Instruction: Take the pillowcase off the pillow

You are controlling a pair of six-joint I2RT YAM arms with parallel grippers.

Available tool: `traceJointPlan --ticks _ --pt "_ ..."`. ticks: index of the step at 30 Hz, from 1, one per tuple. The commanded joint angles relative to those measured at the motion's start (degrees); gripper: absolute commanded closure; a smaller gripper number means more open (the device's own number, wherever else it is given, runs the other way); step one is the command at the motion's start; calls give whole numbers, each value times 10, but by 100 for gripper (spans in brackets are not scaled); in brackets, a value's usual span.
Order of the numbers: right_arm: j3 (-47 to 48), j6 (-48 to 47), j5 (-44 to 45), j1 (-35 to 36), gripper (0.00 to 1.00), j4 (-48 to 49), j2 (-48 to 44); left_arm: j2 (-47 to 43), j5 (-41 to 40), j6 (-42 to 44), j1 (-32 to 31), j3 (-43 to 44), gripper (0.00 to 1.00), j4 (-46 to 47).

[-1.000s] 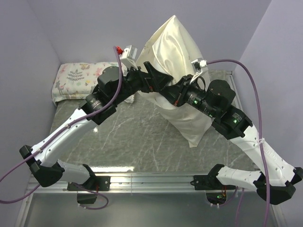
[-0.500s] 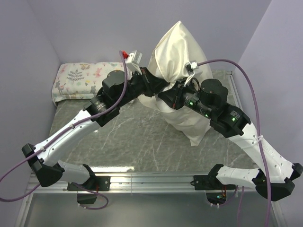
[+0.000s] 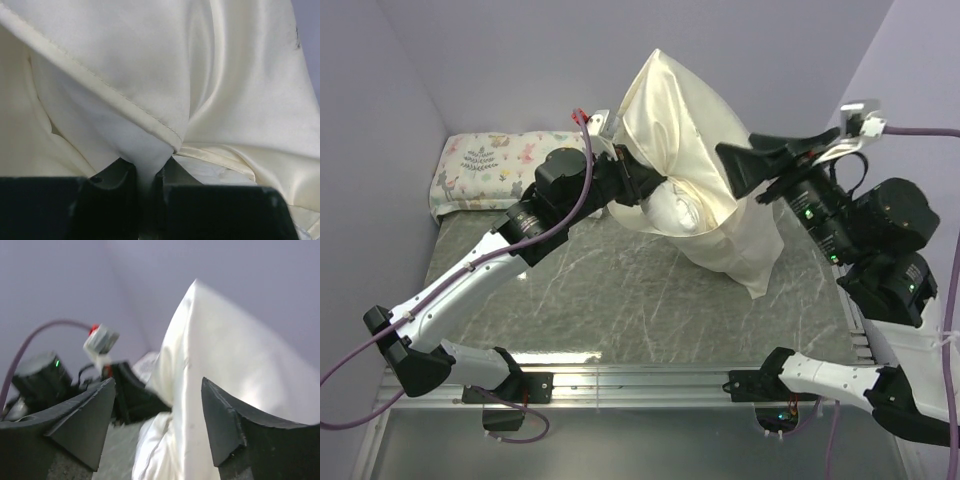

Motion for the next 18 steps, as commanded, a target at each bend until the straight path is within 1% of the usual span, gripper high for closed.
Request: traceJointPlan --ticks 1,3,6,7,8,9,11,14,15,17,18 --pt "53 -71 96 1 22 10 63 -6 -5 31 1 4 100 -18" --pt "72 -90 87 0 18 3 96 -8 -3 33 2 2 100 -17" --pt "123 -105 62 2 17 -27 151 -7 0 37 1 4 100 -22" --pt "154 -108 54 2 16 -38 167 -6 3 37 2 4 100 -23" --pt "170 -113 51 2 16 -60 198 -6 7 38 2 5 100 -23" --pt "196 -117 57 5 16 -69 213 -5 8 38 1 5 100 -24" --pt "213 -125 66 6 16 -86 250 -5 13 39 1 4 100 -26" --pt "251 -125 109 7 17 -103 296 -3 20 44 -3 3 100 -34" --pt "283 -125 148 5 24 -110 310 -5 20 45 -4 2 100 -37" --pt "314 -144 199 4 38 -124 345 -11 21 48 -6 -7 100 -42" --pt "342 -146 234 4 57 -128 356 -19 19 49 -8 -12 100 -45"
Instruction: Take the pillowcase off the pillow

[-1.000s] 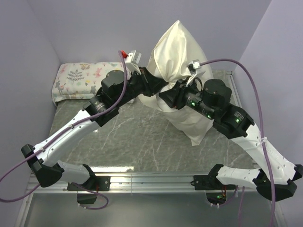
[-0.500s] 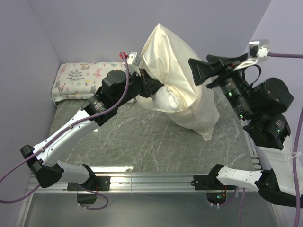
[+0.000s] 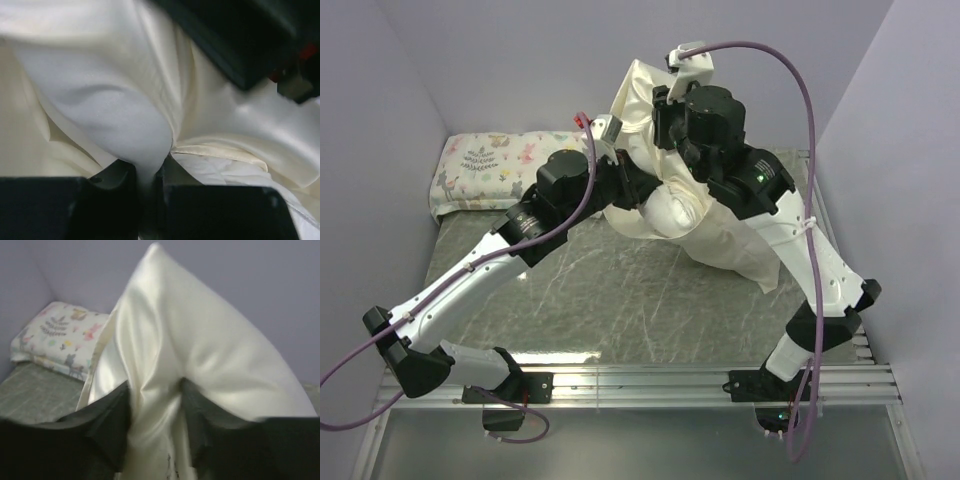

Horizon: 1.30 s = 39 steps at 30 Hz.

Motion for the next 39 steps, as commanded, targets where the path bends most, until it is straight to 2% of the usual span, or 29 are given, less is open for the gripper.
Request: traceJointPlan --ticks 1,2,7,13,19,23,26,28,29,30,34,37,39 --pt "81 -20 120 0 67 -19 14 -22 16 26 -9 -16 100 -26" --pt "81 -21 125 0 79 -10 16 -33 14 25 -10 -28 100 -29" --pt "48 -26 154 -3 92 45 -13 -69 2 25 -10 -72 100 -38" --pt "92 -5 159 -42 93 34 -3 -115 -10 23 -10 -117 100 -46" --pt "53 84 47 -131 95 23 -31 -149 -10 26 -10 -144 100 -47" --pt "86 113 -7 -176 97 -4 9 -153 19 58 -17 -145 100 -62" --pt "81 127 -98 -192 99 14 30 -139 41 87 -39 -137 100 -77" --pt "25 132 -177 -183 97 81 5 -123 32 101 -50 -117 100 -111" --pt "-2 135 -185 -179 92 106 -5 -110 31 112 -52 -112 100 -117" --pt "-34 139 -199 -178 91 127 -13 -103 31 118 -55 -107 100 -128" --pt "-46 130 -324 -173 91 190 -20 -72 20 148 -88 -74 100 -157" --pt "-85 128 -382 -161 79 250 -39 -45 13 168 -101 -51 100 -177" --pt "-65 128 -412 -157 73 245 -30 -36 9 175 -106 -44 100 -180"
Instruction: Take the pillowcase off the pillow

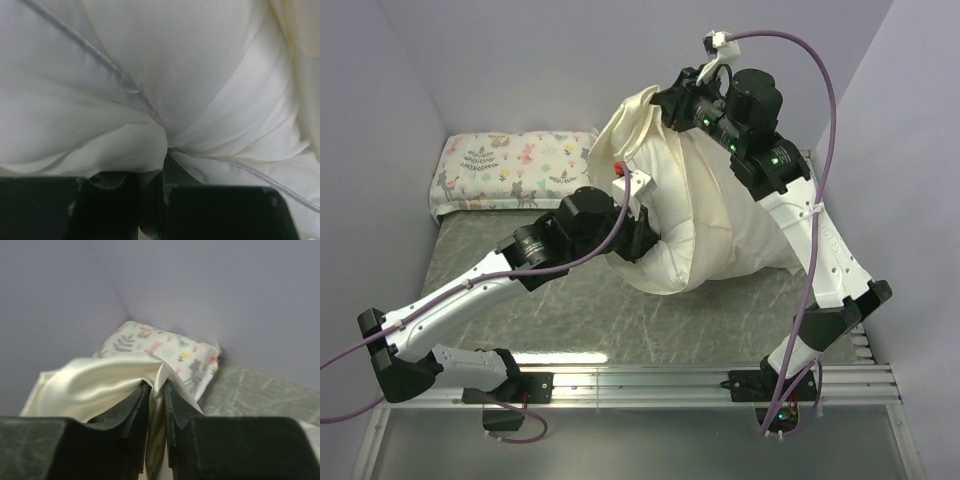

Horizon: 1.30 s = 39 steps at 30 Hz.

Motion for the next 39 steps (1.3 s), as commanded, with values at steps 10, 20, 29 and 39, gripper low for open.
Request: traceJointPlan --ticks 10,20,29,39 --pt "90 -6 -79 9 85 10 82 -8 0 49 -60 16 100 -41" --pt "171 -2 19 -11 82 -101 198 -19 -66 58 -133 5 100 -57" --pt "31 74 75 -93 100 -111 156 -109 -245 -7 -150 -41 100 -16" --pt "-308 125 20 -111 83 55 -43 -150 -545 -137 -134 -27 100 -5"
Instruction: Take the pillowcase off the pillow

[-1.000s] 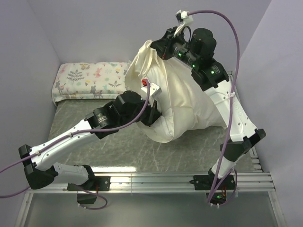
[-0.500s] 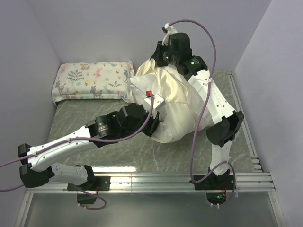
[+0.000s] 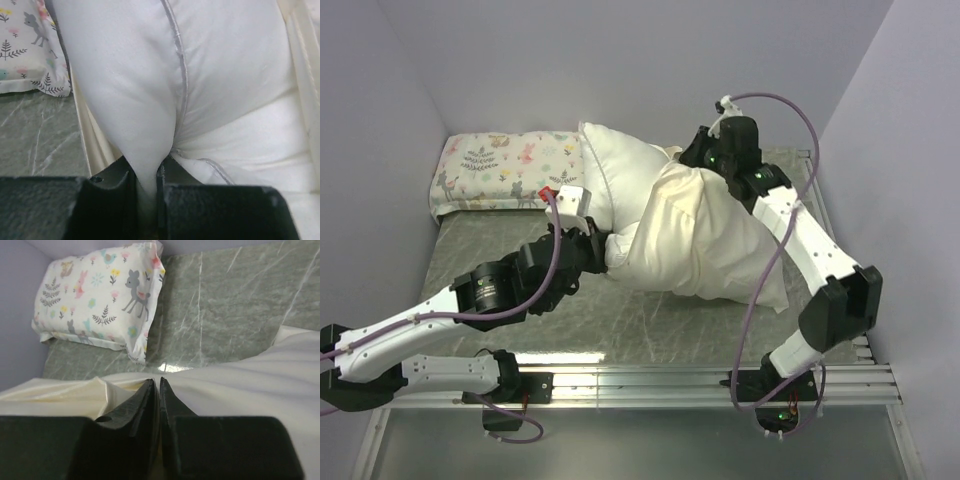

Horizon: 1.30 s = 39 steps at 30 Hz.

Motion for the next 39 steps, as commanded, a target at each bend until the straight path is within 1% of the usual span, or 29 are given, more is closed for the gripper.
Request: traceJointPlan --ticks 1,2,3,5,6,8,9,10,11,12,13,15,19,23,27,28,29,30,31,32,34,35,36,37,39 --pt "-72 0 12 -21 79 51 -54 -1 -118 -16 12 44 100 45" --pt "-79 1 10 -20 73 52 -66 8 -112 -14 17 53 100 44" --pt "-82 1 5 -19 63 50 -88 17 -105 -9 22 73 100 44" --pt "-75 1 -4 -20 55 40 -118 46 -91 9 31 95 100 50" --pt "-68 3 -9 -20 47 26 -127 55 -88 16 34 119 100 56" --pt "-37 6 -13 -20 41 8 -148 84 -78 36 37 161 100 60" --pt "-24 6 -7 -20 35 -11 -154 94 -76 41 40 176 100 58" --pt "-2 7 -4 -20 33 -20 -160 113 -73 49 41 189 100 55" --pt "12 9 13 -21 30 -31 -170 121 -68 52 43 203 100 52" --pt "26 9 22 -21 26 -56 -174 128 -64 55 44 221 100 51" --pt "50 9 32 -21 23 -64 -180 139 -61 58 46 227 100 53" --pt "64 22 40 -27 20 -75 -197 149 -49 59 51 245 100 49" --pt "99 39 20 -31 18 -85 -221 175 -33 56 65 264 100 41" --pt "78 48 12 -31 17 -71 -264 182 -10 49 91 267 100 31" --pt "55 50 -9 -30 16 -67 -288 180 19 41 126 249 100 32" --pt "31 52 -16 -29 16 -60 -298 178 32 38 131 246 100 34" --pt "13 59 -42 -28 16 -50 -325 178 38 37 136 244 100 34" --pt "-9 63 -54 -24 16 -25 -340 178 42 37 144 244 100 35" --pt "-49 66 -60 -18 16 -20 -355 181 51 36 148 245 100 35" --pt "-68 65 -54 -7 17 -17 -383 183 55 37 152 247 100 34" --pt "-122 56 -32 42 16 -13 -409 191 64 37 160 253 100 31" --pt "-140 46 -16 62 16 -14 -432 194 70 37 162 255 100 28" --pt "-158 45 20 102 16 -8 -444 197 72 38 164 258 100 28" --pt "-193 44 32 118 16 -2 -456 202 75 38 165 260 100 28" --pt "-223 49 55 144 16 10 -481 206 78 38 166 266 100 25"
